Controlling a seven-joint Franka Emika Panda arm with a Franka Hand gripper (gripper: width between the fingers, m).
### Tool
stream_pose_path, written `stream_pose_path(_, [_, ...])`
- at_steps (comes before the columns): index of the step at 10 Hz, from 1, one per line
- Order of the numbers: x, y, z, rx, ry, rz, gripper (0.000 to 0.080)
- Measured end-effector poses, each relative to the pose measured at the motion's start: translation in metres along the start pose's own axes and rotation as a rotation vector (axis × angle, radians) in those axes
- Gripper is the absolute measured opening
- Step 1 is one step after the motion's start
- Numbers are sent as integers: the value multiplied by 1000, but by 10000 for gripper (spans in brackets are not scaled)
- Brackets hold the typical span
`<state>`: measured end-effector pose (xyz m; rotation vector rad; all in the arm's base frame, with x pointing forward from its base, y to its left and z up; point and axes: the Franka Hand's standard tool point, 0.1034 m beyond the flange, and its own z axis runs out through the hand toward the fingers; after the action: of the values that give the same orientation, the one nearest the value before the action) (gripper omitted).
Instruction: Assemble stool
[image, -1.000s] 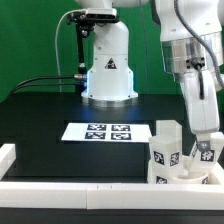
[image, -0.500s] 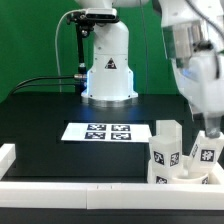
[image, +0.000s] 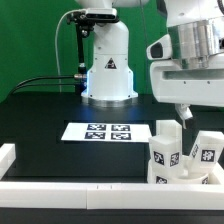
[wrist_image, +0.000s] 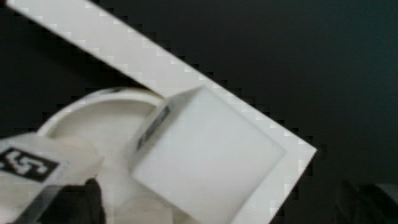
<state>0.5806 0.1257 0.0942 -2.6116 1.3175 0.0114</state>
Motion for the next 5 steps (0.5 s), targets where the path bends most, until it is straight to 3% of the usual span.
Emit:
stream_pose_path(2, [1, 0, -1, -3, 0, -165, 649])
stream_pose_path(5, [7, 0, -10, -6, -16, -779, 649])
